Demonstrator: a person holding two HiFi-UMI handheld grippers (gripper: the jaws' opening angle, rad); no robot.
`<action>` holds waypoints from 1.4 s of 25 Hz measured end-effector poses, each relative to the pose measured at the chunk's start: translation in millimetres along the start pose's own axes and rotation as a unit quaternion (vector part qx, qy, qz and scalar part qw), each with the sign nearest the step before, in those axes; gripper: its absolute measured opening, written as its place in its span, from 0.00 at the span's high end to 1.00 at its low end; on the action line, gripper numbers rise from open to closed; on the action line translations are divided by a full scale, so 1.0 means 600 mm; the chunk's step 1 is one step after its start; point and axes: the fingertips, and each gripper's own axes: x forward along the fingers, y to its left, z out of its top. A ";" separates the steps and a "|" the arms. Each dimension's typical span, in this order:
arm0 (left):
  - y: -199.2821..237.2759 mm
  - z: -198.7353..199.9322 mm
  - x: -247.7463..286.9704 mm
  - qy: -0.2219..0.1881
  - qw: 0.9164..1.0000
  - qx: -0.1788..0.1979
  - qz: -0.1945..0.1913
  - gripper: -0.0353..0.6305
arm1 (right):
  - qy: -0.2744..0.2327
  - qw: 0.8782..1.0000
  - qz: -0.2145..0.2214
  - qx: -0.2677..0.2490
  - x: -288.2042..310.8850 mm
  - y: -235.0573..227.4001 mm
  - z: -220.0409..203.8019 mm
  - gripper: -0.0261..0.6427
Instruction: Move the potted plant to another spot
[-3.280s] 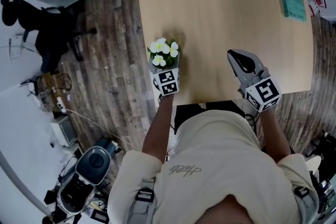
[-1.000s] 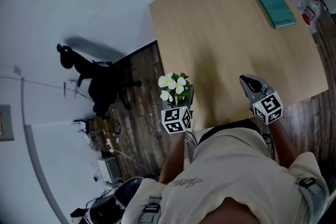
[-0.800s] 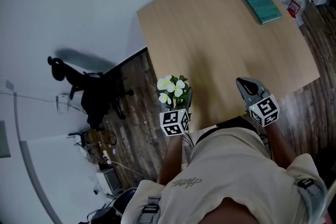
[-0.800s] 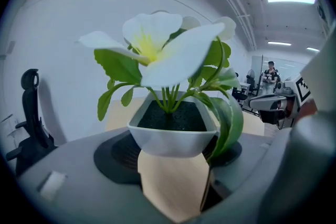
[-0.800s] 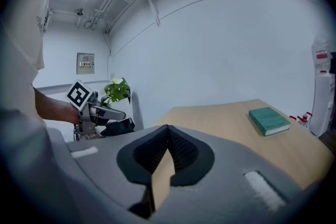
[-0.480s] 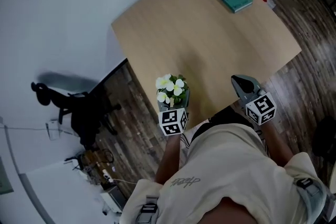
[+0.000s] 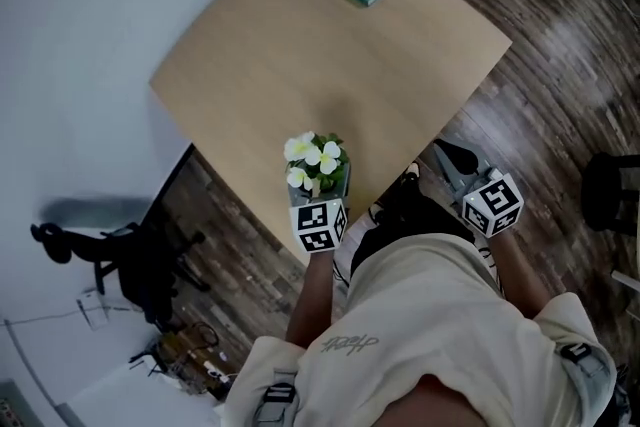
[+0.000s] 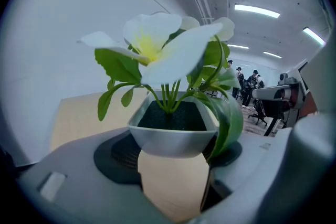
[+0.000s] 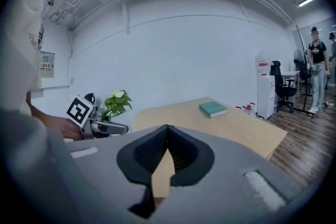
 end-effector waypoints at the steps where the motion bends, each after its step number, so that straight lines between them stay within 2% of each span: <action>1: -0.013 0.000 0.004 0.002 1.000 0.004 -0.008 0.41 | -0.001 1.000 -0.008 0.003 -0.013 -0.005 -0.004 0.96; 6: -0.081 0.015 0.021 0.009 0.999 0.033 -0.034 0.41 | -0.016 0.999 -0.035 0.030 -0.064 -0.045 -0.021 0.96; 10: -0.107 0.043 0.046 0.012 0.998 0.056 -0.034 0.41 | -0.038 0.997 -0.037 0.049 -0.069 -0.084 -0.012 0.96; 14: -0.146 0.056 0.073 0.016 0.998 0.062 -0.027 0.41 | -0.048 0.997 -0.034 0.043 -0.096 -0.132 0.000 0.96; 18: -0.215 0.068 0.103 0.017 0.997 0.065 -0.031 0.41 | -0.039 0.996 -0.052 0.054 -0.148 -0.216 -0.029 0.96; 22: -0.258 0.085 0.125 0.015 0.997 0.068 -0.030 0.41 | -0.028 0.997 -0.063 0.038 -0.179 -0.278 -0.042 0.96; 30: -0.324 0.099 0.185 0.016 0.998 0.062 -0.019 0.41 | -0.036 0.998 -0.044 0.036 -0.188 -0.364 -0.037 0.96; 35: -0.374 0.110 0.213 0.019 0.997 0.066 -0.030 0.41 | -0.028 0.999 -0.024 0.029 -0.204 -0.391 -0.047 0.96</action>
